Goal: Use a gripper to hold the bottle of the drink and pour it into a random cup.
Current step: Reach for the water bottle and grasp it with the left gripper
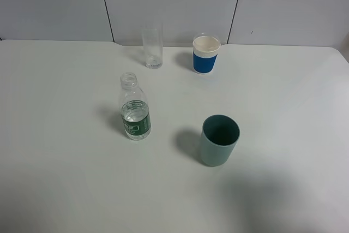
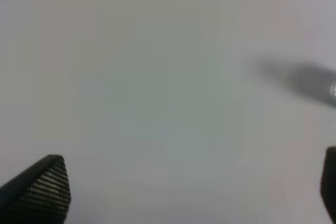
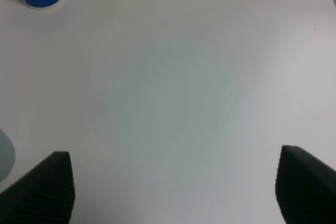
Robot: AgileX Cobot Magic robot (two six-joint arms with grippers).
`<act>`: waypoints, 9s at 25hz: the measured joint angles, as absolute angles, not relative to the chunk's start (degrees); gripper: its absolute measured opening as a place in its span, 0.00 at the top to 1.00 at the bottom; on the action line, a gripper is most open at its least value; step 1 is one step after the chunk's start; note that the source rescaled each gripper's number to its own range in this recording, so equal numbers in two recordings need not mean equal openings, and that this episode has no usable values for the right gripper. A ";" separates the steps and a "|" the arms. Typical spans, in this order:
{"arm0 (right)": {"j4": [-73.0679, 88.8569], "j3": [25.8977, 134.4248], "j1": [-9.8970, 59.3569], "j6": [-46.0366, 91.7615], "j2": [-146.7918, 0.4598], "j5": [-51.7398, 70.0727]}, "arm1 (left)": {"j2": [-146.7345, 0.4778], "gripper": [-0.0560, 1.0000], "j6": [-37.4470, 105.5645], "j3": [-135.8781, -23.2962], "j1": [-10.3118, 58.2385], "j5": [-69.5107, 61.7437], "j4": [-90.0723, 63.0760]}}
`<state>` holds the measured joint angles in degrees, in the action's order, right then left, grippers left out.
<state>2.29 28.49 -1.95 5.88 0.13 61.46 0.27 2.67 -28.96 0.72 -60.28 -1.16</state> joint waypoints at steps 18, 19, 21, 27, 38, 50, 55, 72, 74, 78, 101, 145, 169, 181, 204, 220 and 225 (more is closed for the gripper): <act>2.29 28.49 -1.95 5.88 0.13 61.46 | 0.27 0.06 2.67 -28.96 0.72 -60.28 -1.16; 2.29 28.49 -1.95 5.88 0.13 61.46 | 0.27 0.06 2.67 -28.96 0.72 -60.28 -1.16; 2.29 28.49 -1.95 5.88 0.13 61.46 | 0.27 0.06 2.67 -28.96 0.72 -60.28 -1.16; 2.29 28.49 -1.95 5.88 0.13 61.46 | 0.27 0.06 2.67 -28.96 0.72 -60.28 -1.16; 2.29 28.49 -1.95 5.88 0.13 61.46 | 0.27 0.06 2.55 -28.96 0.72 -60.28 -1.16; 2.29 28.49 -1.95 5.88 0.13 61.46 | -3.87 0.05 2.92 -31.48 0.72 -60.21 0.00; 2.29 28.49 -1.95 5.88 0.13 61.46 | -11.09 0.05 3.35 -33.90 0.72 -59.79 0.00; 2.29 28.49 -1.95 5.88 0.13 61.46 | -25.53 0.05 5.77 -34.09 16.93 -53.77 6.37; 2.29 28.49 -1.95 5.88 0.13 61.46 | -27.21 0.05 6.18 -34.09 19.19 -53.49 7.40; 2.29 28.49 -1.95 5.88 0.13 61.46 | -30.77 0.05 7.89 -34.09 23.74 -53.33 7.94; 2.29 28.49 -1.95 5.88 0.13 61.46 | -45.91 0.05 25.64 -26.30 37.86 -41.31 5.20; 2.29 28.49 -1.95 5.88 0.13 61.46 | -82.02 0.05 -8.72 -18.64 37.56 22.05 8.48; 2.29 28.49 -1.95 5.88 0.13 61.46 | -103.87 0.05 -7.83 -14.60 34.33 67.20 7.42; 2.29 28.49 -1.95 5.88 0.13 61.46 | -111.13 0.05 -5.76 -14.60 34.33 69.11 7.18; 2.29 28.49 -1.95 5.88 0.13 61.46 | -111.13 0.10 0.00 -17.67 34.33 69.18 10.29; 2.29 28.49 -1.95 5.88 0.13 61.46 | -111.13 0.75 0.00 -19.81 34.33 69.18 10.55; 2.29 28.49 -1.95 5.88 0.13 61.46 | -111.13 0.92 0.00 -19.81 34.33 69.18 10.84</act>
